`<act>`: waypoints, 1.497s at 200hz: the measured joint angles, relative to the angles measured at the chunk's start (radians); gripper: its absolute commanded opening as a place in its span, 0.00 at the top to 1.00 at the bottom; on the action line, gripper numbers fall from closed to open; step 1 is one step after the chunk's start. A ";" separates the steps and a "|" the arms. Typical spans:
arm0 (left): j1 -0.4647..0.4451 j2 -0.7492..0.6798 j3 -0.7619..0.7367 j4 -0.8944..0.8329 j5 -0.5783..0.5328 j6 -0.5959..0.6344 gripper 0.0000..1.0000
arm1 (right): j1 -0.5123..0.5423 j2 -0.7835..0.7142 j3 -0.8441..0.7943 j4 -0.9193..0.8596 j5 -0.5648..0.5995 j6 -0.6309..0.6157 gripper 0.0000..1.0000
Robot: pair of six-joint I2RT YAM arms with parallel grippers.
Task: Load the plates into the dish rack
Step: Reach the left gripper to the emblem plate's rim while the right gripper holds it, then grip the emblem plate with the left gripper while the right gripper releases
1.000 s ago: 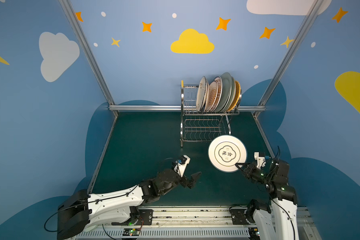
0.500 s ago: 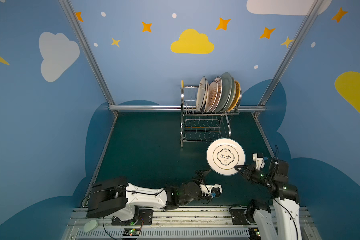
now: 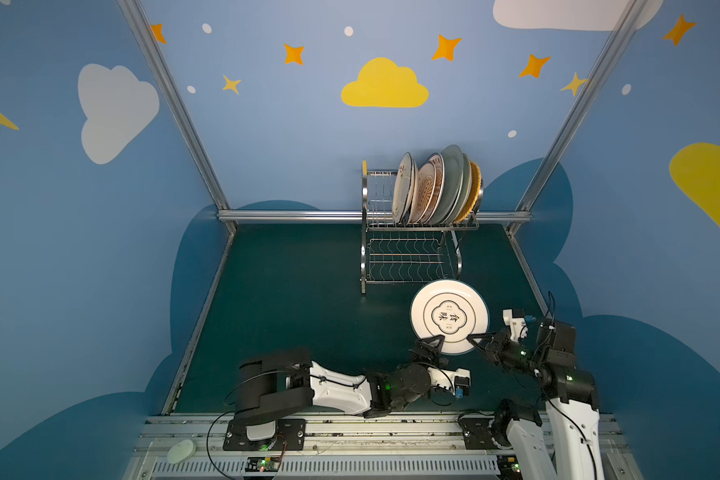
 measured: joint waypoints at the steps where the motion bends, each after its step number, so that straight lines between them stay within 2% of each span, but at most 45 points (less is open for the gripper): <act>1: 0.000 0.001 0.001 0.000 -0.002 0.000 0.45 | 0.000 0.000 0.000 -0.001 0.001 -0.003 1.00; 8: 0.000 0.009 0.010 0.004 -0.012 0.006 0.60 | 0.000 0.000 0.000 -0.007 0.008 -0.003 1.00; 17: 0.001 0.015 0.024 0.007 -0.027 0.014 0.72 | 0.000 -0.001 0.000 -0.015 0.016 -0.004 1.00; 54: 0.004 0.045 0.079 0.006 -0.069 0.022 0.80 | 0.001 -0.016 0.000 -0.013 0.030 -0.001 1.00; 74: -0.001 0.071 0.092 0.005 -0.081 0.052 0.96 | 0.002 -0.023 -0.001 -0.010 0.046 -0.003 1.00; 83: -0.008 0.080 0.095 -0.002 -0.082 0.093 0.96 | 0.006 -0.024 -0.003 -0.009 0.054 0.000 1.00; 114: -0.023 0.081 0.095 -0.018 -0.111 0.120 0.96 | 0.010 -0.033 -0.019 -0.021 0.057 0.010 1.00; 130: -0.029 0.067 0.095 -0.035 -0.121 0.122 0.96 | 0.012 -0.043 -0.020 -0.021 0.048 0.016 0.84; 173: -0.038 0.000 0.085 -0.061 -0.138 0.034 0.96 | 0.019 -0.080 -0.043 0.045 -0.030 0.068 0.41; 197: -0.049 -0.071 0.058 -0.124 -0.142 -0.050 0.96 | 0.021 -0.059 -0.037 0.126 -0.031 0.133 0.22; 211: -0.059 -0.132 0.029 -0.185 -0.142 -0.121 0.96 | 0.022 -0.020 -0.002 0.154 -0.020 0.143 0.16; 245: -0.072 -0.324 -0.008 -0.415 -0.130 -0.354 0.96 | 0.027 0.023 0.065 0.312 -0.003 0.179 0.12; 299: -0.063 -0.662 0.014 -0.780 -0.099 -0.760 0.96 | 0.075 -0.005 0.016 0.664 0.001 0.220 0.10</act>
